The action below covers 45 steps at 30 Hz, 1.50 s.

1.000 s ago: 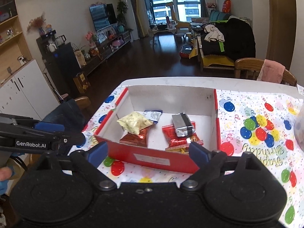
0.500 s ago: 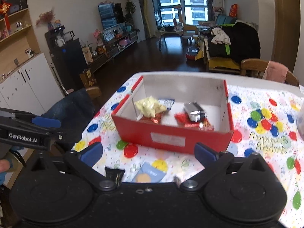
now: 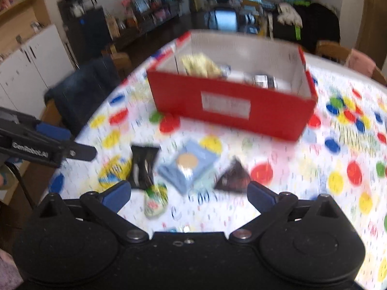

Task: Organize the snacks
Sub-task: 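Grasp the yellow Minion candy with the left tool while the right tool grasps the blue candy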

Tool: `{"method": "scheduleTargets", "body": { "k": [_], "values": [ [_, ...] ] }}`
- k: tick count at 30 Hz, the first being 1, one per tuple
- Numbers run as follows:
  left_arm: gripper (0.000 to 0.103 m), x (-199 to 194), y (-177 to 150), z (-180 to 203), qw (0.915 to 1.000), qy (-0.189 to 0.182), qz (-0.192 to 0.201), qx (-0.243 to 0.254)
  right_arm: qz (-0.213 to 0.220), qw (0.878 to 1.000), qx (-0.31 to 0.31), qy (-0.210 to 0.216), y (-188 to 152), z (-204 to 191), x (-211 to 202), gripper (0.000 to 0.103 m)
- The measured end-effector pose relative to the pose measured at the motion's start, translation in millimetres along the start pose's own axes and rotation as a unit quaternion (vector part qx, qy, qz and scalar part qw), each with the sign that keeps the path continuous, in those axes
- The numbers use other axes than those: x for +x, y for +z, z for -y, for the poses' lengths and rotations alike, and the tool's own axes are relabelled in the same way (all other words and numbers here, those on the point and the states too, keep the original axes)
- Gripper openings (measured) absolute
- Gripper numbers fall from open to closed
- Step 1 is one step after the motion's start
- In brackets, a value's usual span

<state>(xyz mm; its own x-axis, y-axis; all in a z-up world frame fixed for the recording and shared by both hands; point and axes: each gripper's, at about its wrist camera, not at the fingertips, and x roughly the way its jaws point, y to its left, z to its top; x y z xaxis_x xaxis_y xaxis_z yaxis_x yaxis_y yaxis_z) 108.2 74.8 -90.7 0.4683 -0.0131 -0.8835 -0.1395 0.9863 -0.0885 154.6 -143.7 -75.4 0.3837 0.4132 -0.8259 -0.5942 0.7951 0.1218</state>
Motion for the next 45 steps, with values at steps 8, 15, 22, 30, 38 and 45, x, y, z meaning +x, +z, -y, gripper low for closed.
{"method": "scheduleTargets", "body": {
  "k": [8,15,22,30,38,45],
  "values": [
    [0.079,35.9,-10.5,-0.9,0.9980,-0.007,-0.061,-0.014,-0.061,0.998,0.033,0.008,-21.5,-2.5,21.2,0.101],
    [0.079,55.8,-7.2,1.7,0.9965,0.003,-0.082,-0.018,-0.101,0.994,0.034,0.006,-28.2,-18.1,35.6,0.094],
    [0.079,63.6,-6.7,3.4,0.9959,0.010,-0.089,-0.017,-0.119,0.993,0.017,-0.016,-27.4,-34.1,45.5,0.078],
    [0.079,69.7,-4.8,3.1,0.9953,0.019,-0.092,-0.022,-0.131,0.991,0.033,-0.022,-26.6,-36.9,55.9,0.054],
    [0.079,74.9,-2.9,2.9,0.9947,0.023,-0.098,-0.021,-0.129,0.991,0.042,-0.011,-26.6,-34.4,56.3,0.049],
    [0.078,76.4,-1.8,8.0,0.9952,0.021,-0.095,-0.007,-0.119,0.992,0.050,-0.015,-22.0,-31.1,61.8,0.049]
  ]
}}
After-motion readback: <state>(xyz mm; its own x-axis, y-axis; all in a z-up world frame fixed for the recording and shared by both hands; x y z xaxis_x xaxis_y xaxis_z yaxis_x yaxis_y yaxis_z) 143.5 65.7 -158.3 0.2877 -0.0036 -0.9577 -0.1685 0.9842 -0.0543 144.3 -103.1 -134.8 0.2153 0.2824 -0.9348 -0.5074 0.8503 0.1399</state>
